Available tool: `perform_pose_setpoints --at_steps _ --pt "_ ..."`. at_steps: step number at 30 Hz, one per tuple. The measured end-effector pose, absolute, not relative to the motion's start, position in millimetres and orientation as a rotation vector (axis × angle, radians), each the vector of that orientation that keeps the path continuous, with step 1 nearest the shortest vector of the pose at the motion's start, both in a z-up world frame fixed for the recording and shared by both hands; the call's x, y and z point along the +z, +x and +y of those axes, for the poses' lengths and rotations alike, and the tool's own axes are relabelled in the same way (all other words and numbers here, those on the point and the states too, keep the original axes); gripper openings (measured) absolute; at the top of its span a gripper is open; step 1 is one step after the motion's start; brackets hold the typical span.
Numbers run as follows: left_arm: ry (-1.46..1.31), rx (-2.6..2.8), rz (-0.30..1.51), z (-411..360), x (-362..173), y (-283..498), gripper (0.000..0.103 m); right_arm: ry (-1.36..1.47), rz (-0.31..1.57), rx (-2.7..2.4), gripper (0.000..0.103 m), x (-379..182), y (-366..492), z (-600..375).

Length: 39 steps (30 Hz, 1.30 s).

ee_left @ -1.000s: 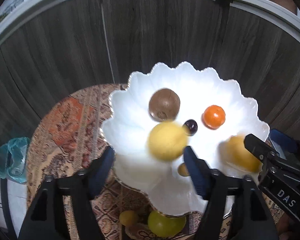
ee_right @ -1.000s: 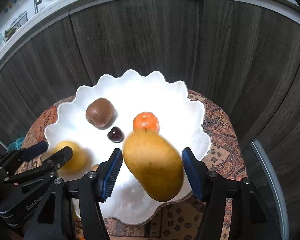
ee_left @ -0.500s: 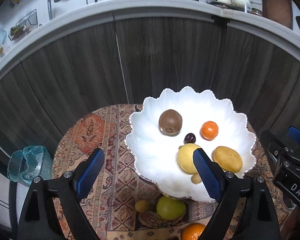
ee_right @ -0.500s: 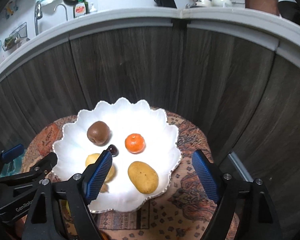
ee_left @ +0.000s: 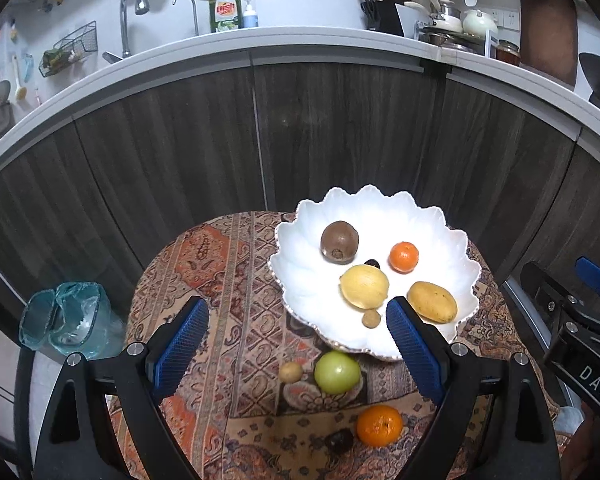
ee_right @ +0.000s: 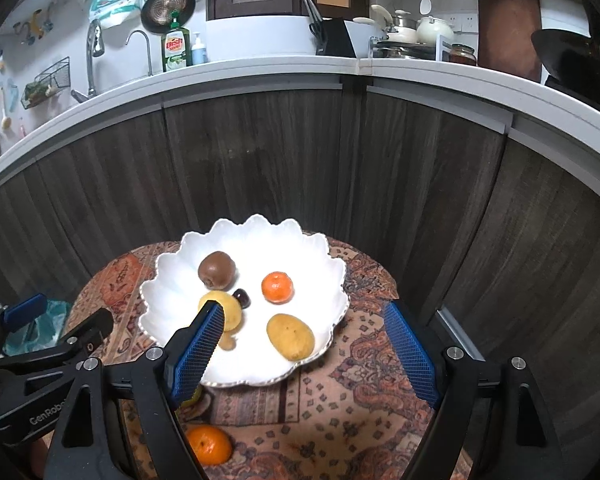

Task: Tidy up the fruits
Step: 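Withdraw both tools from the bowl toward the mandarin and dark plum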

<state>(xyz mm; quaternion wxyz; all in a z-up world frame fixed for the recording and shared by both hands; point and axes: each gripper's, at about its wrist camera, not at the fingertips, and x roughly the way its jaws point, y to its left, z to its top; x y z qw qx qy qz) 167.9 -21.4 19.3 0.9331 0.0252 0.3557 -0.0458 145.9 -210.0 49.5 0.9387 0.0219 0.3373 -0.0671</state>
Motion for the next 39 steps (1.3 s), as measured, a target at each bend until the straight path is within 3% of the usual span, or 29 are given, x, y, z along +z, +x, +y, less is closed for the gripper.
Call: perform_pose_setpoints --at_steps 24,28,39 --pt "0.052 -0.108 0.837 -11.7 -46.9 125.4 0.09 0.024 0.78 -0.12 0.083 1.2 105.6 -197.2" --pt "0.05 -0.119 0.872 -12.1 -64.8 122.1 0.084 0.014 0.8 -0.116 0.083 -10.6 102.3 -194.9" --pt "0.066 -0.151 0.944 -21.8 -103.0 122.4 0.079 0.004 0.856 -0.114 0.083 -46.2 97.5 -195.7"
